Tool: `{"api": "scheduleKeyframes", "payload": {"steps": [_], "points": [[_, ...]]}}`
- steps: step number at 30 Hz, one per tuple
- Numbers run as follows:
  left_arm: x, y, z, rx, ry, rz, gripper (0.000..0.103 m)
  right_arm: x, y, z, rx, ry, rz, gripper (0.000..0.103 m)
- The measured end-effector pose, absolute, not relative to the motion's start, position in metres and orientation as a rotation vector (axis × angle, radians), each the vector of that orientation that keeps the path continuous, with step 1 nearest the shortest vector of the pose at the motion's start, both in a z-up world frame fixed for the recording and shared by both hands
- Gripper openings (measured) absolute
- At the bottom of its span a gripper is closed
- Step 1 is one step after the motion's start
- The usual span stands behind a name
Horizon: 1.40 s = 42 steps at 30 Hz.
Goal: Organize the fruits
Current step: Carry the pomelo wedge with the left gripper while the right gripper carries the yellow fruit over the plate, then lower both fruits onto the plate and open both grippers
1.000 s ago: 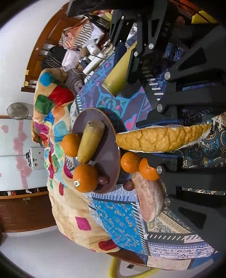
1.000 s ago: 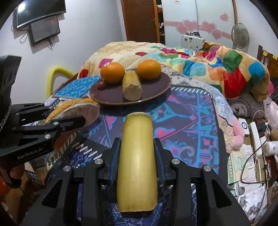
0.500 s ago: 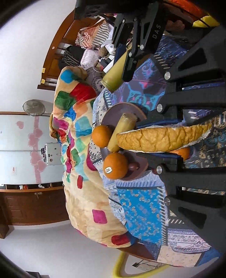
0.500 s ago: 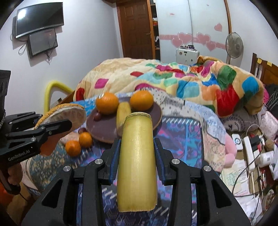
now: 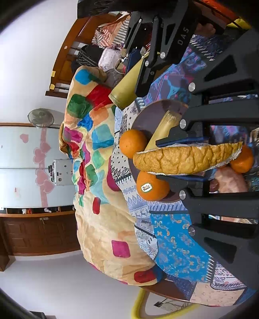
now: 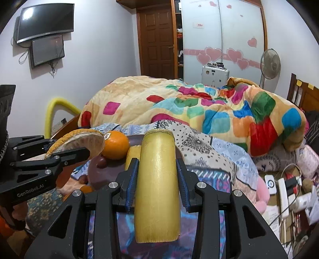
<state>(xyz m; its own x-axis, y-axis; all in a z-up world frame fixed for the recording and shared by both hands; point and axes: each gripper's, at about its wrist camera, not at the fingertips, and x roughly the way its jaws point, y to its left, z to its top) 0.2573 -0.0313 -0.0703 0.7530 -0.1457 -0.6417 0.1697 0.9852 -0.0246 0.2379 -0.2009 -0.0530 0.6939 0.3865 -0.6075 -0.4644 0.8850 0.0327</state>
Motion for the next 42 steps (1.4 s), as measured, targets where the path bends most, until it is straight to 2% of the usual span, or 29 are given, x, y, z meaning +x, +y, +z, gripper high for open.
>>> {"api": "scheduleKeyframes", "payload": {"steps": [23,42], "points": [[0.319,-0.030,-0.089,0.030,0.770,-0.172,0.025,0.286,-0.160,-0.081,-0.254,0.742,0.499,0.034],[0.305,-0.023,-0.073,0.033,0.720,-0.153,0.025,0.275,-0.156,-0.074,-0.278,0.719,0.501,0.035]]}}
